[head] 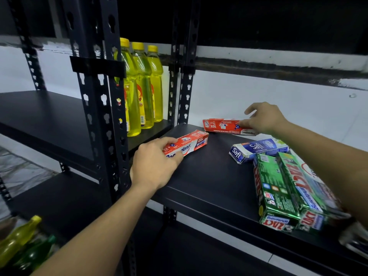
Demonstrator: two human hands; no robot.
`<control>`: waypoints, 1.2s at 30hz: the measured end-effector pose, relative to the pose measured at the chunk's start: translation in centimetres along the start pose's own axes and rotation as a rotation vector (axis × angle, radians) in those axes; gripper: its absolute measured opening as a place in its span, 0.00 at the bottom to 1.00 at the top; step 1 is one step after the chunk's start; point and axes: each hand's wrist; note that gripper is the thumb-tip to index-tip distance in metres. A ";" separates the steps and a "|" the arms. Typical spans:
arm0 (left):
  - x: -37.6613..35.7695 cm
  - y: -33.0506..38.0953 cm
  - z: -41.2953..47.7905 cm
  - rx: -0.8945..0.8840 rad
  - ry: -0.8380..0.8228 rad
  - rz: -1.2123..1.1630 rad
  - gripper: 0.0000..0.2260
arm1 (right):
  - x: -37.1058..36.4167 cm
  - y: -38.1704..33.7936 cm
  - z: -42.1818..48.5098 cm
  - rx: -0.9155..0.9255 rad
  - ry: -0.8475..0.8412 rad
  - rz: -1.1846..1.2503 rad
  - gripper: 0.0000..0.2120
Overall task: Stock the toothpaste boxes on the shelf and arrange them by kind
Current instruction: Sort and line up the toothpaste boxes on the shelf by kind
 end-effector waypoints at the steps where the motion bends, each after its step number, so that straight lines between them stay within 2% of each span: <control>1: 0.0 0.0 0.0 -0.001 -0.001 0.001 0.17 | 0.3 -0.2 -0.1 -0.007 0.023 -0.014 0.22; 6: 0.0 0.0 0.1 0.009 -0.003 0.005 0.17 | 0.7 -1.9 -0.6 0.072 0.173 -0.101 0.20; 9: 0.0 0.0 0.0 0.011 -0.007 0.005 0.17 | 0.3 -3.5 -1.0 0.052 0.146 -0.003 0.23; 12: 0.1 0.1 0.0 0.011 -0.004 0.008 0.17 | -0.8 -5.4 -2.2 0.018 0.041 0.168 0.22; 16: 0.0 0.1 0.0 0.015 0.002 0.007 0.16 | -2.7 -6.9 -3.8 0.062 -0.160 0.233 0.21; 19: -0.1 0.0 0.0 0.023 0.047 0.015 0.16 | -3.1 -6.7 -4.2 -0.010 -0.332 0.367 0.23; 20: -0.1 -0.1 -0.1 0.027 0.064 0.024 0.16 | -3.3 -6.4 -4.2 -0.053 -0.425 0.455 0.21; 22: -0.2 -0.1 0.0 0.037 0.084 0.046 0.17 | -3.6 -5.7 -4.0 -0.100 -0.563 0.566 0.12; 23: -0.2 -0.1 0.0 0.042 0.086 0.051 0.17 | -3.7 -5.2 -3.7 -0.071 -0.593 0.554 0.09; 26: -0.2 0.0 -0.1 0.048 0.091 0.055 0.17 | -3.6 -4.6 -2.8 0.139 -0.608 0.387 0.18; 29: -0.2 0.0 -0.1 0.048 0.103 0.063 0.18 | -3.5 -4.6 -1.9 0.309 -0.592 0.166 0.22; 33: -0.3 -0.1 -0.1 0.050 0.107 0.069 0.18 | -3.8 -3.6 -0.3 0.304 -0.757 -0.065 0.29; 36: -0.3 -0.1 -0.1 0.051 0.112 0.067 0.18 | -4.1 -3.3 -0.1 0.383 -0.731 -0.221 0.31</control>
Point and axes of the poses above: each hand's wrist, its own z-axis towards the middle knuckle, its own x-axis out of the back of the hand, y = z × x, and after that the axes turned 10 degrees about z, right-handed
